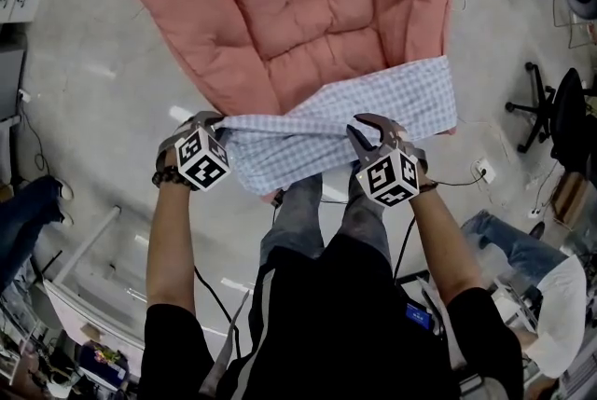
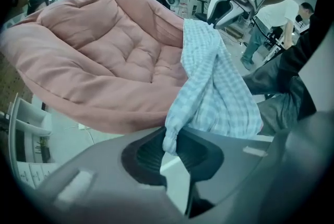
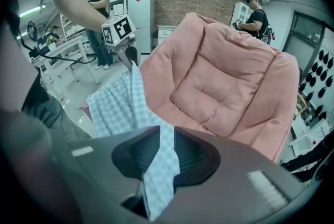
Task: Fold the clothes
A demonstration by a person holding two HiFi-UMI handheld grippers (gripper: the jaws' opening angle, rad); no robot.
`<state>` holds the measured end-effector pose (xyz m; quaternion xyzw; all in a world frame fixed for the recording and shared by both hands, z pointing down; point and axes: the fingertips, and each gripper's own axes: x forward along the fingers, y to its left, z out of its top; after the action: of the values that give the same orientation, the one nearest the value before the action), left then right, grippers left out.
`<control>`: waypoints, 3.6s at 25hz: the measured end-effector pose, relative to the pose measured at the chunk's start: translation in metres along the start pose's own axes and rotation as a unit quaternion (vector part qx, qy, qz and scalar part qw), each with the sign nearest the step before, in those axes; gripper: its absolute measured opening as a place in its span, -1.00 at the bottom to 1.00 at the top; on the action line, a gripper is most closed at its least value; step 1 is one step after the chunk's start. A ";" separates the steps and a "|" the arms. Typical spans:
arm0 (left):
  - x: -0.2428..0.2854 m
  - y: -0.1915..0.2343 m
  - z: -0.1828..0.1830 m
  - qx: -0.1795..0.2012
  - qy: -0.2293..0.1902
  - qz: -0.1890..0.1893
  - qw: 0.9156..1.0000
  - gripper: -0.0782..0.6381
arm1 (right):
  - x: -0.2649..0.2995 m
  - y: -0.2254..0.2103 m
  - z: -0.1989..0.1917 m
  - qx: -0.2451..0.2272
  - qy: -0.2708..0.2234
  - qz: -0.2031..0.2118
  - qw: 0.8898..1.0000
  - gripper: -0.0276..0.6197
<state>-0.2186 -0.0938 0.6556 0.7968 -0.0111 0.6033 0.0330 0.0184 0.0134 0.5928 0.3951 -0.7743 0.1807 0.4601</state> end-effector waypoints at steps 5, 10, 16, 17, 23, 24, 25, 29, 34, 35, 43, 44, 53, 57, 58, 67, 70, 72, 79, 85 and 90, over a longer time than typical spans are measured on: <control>-0.034 -0.008 0.002 -0.038 -0.036 0.032 0.998 -0.64 | 0.013 0.019 0.002 -0.023 0.001 0.050 0.998 -0.63; -0.066 -0.022 -0.006 -0.069 -0.057 0.069 0.994 -0.64 | 0.019 0.045 0.011 -0.065 -0.005 0.097 0.993 -0.62; -0.088 -0.071 -0.017 -0.113 -0.067 0.113 0.985 -0.64 | 0.004 0.064 0.010 -0.108 -0.023 0.126 0.986 -0.62; -0.089 -0.079 -0.019 -0.120 -0.066 0.119 0.983 -0.64 | 0.002 0.068 0.008 -0.115 -0.025 0.131 0.984 -0.62; -0.078 -0.120 -0.040 -0.143 -0.050 0.142 0.978 -0.64 | -0.004 0.091 -0.009 -0.143 -0.022 0.154 0.977 -0.62; -0.076 -0.125 -0.043 -0.147 -0.048 0.144 0.977 -0.64 | -0.005 0.092 -0.010 -0.146 -0.022 0.156 0.977 -0.62; -0.073 -0.129 -0.045 -0.154 -0.047 0.146 0.976 -0.64 | -0.007 0.094 -0.012 -0.149 -0.021 0.160 0.976 -0.62; -0.057 -0.147 -0.054 -0.182 -0.049 0.146 0.971 -0.63 | -0.009 0.099 -0.019 -0.158 -0.019 0.167 0.973 -0.62; -0.034 -0.160 -0.069 -0.182 -0.020 0.144 0.972 -0.60 | 0.000 0.100 -0.029 -0.168 -0.016 0.165 0.972 -0.62; -0.029 -0.162 -0.072 -0.184 -0.016 0.140 0.973 -0.60 | 0.003 0.101 -0.030 -0.168 -0.015 0.164 0.972 -0.62; -0.004 -0.185 -0.091 -0.207 -0.001 0.091 0.974 -0.41 | 0.023 0.112 -0.040 -0.157 -0.010 0.172 0.972 -0.62; -0.002 -0.186 -0.092 -0.211 -0.004 0.089 0.973 -0.38 | 0.025 0.113 -0.040 -0.157 -0.010 0.173 0.972 -0.62; -0.001 -0.198 -0.083 -0.289 -0.060 0.062 0.954 -0.23 | 0.027 0.117 -0.033 -0.162 -0.013 0.169 0.972 -0.62; -0.020 -0.196 -0.075 -0.318 -0.079 0.075 0.942 -0.23 | 0.012 0.110 -0.027 -0.162 -0.017 0.162 0.973 -0.62; -0.025 -0.196 -0.071 -0.314 -0.082 0.079 0.943 -0.23 | 0.008 0.108 -0.025 -0.162 -0.017 0.160 0.974 -0.62; -0.099 -0.165 0.000 -0.287 -0.145 0.113 0.940 -0.23 | -0.064 0.069 0.007 -0.158 -0.049 0.109 0.980 -0.62; -0.143 -0.158 0.038 -0.303 -0.195 0.140 0.922 -0.23 | -0.101 0.052 0.026 -0.137 -0.074 0.087 0.984 -0.62; -0.167 -0.159 0.063 -0.313 -0.226 0.150 0.910 -0.23 | -0.123 0.043 0.036 -0.132 -0.091 0.073 0.984 -0.61; -0.210 -0.194 0.139 -0.301 -0.286 0.133 0.900 -0.24 | -0.203 0.032 0.031 -0.102 -0.141 0.020 0.985 -0.61; -0.223 -0.197 0.181 -0.251 -0.300 0.102 0.915 -0.25 | -0.230 0.028 0.008 -0.010 -0.134 -0.036 0.990 -0.61; -0.231 -0.163 0.190 -0.200 -0.309 0.097 0.925 -0.25 | -0.218 0.029 0.036 0.072 -0.160 -0.081 0.981 -0.61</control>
<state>-0.0894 0.0515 0.3754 0.9154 -0.2189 0.3126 0.1281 0.0335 0.1054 0.3904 0.5125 -0.7882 0.1323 0.3140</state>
